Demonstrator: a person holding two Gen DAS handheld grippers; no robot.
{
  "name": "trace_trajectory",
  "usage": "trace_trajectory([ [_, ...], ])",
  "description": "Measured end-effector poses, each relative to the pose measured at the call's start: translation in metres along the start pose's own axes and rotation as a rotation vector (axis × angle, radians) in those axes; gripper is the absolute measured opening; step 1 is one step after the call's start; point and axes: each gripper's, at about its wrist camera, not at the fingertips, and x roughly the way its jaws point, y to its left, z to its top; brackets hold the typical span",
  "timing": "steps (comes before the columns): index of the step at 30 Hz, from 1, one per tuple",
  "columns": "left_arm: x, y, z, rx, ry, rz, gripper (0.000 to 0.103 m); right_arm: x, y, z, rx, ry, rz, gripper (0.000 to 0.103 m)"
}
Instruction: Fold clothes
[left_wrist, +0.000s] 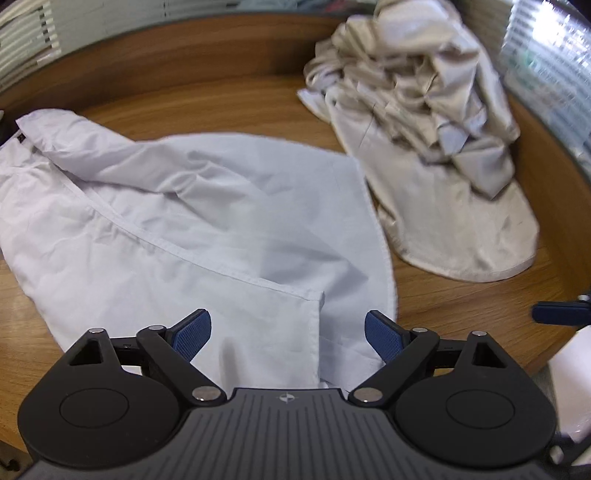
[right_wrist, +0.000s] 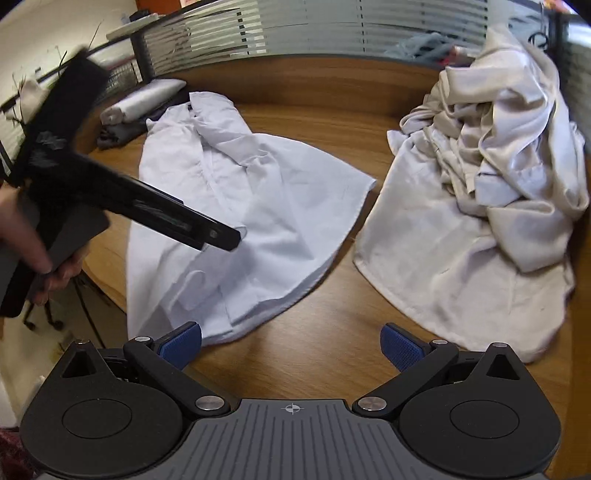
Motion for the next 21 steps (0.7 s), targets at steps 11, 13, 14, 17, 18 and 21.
trace_trajectory([
  [11,-0.061,0.015,-0.016,-0.107,-0.195,0.090,0.001,0.008,0.017,0.000,-0.094,-0.031,0.166,0.077],
  [13,-0.083,0.016,-0.022,-0.138,-0.244,0.101,0.001,0.016,0.020,0.002,-0.090,-0.026,0.214,0.066],
  [14,-0.092,0.016,-0.025,-0.155,-0.258,0.108,0.001,0.020,0.022,0.003,-0.088,-0.024,0.238,0.060],
  [17,-0.114,0.017,-0.035,-0.202,-0.295,0.135,0.001,0.032,0.028,0.008,-0.086,-0.019,0.318,0.056],
  [18,-0.120,0.018,-0.038,-0.219,-0.304,0.144,0.001,0.037,0.031,0.010,-0.089,-0.019,0.350,0.055],
  [21,-0.130,0.020,-0.045,-0.255,-0.310,0.162,0.001,0.050,0.041,0.015,-0.111,-0.008,0.443,0.054],
])
